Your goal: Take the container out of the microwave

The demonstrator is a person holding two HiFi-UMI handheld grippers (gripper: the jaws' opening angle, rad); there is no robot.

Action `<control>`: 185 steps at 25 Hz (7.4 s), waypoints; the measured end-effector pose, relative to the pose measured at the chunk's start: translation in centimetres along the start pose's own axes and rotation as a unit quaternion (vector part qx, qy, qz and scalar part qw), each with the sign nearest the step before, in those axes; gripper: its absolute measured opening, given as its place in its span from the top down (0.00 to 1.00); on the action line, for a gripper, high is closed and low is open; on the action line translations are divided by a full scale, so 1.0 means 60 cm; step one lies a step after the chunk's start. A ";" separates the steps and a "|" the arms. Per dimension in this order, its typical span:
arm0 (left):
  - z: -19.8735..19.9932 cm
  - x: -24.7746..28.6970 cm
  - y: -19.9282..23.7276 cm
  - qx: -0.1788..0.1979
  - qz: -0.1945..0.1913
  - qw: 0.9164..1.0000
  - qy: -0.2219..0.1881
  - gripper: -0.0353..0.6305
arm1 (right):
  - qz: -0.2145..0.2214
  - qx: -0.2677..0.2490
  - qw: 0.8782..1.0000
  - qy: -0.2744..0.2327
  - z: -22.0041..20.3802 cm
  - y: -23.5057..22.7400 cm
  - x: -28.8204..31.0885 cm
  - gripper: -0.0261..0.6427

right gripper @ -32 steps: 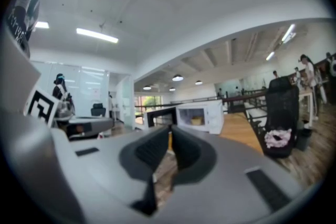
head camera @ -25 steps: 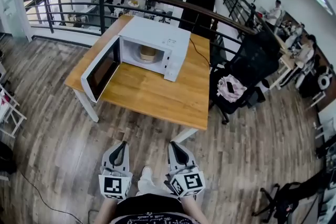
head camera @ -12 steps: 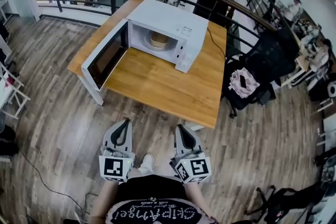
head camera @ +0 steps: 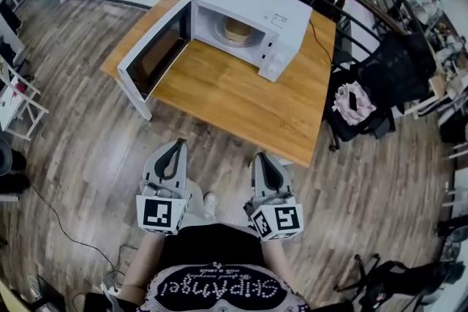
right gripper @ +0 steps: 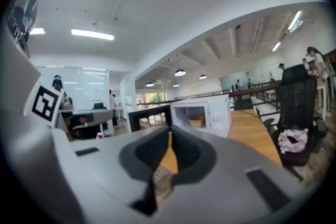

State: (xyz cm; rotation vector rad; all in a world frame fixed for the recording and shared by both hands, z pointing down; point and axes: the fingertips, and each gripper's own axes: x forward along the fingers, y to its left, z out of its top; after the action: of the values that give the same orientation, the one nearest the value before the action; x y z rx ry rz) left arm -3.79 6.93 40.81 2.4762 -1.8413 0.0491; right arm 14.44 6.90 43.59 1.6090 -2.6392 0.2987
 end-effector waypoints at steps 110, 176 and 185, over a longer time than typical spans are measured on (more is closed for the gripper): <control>0.001 0.502 0.234 -0.006 -0.134 0.990 0.042 0.90 | -0.052 -0.235 0.964 0.108 0.014 -0.107 0.600 0.78; -0.278 0.815 0.055 0.354 -0.352 0.840 0.213 0.89 | -0.145 -0.027 0.982 0.116 -0.031 -0.210 0.488 0.81; -0.252 0.746 0.057 0.341 -0.364 0.841 0.210 0.89 | -0.139 -0.032 0.985 0.099 -0.015 -0.195 0.482 0.81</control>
State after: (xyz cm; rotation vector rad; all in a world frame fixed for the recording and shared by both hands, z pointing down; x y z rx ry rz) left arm 5.97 -35.86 58.60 3.0574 -0.6749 1.2773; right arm 11.34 -23.48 49.96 1.7926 -2.2240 0.3368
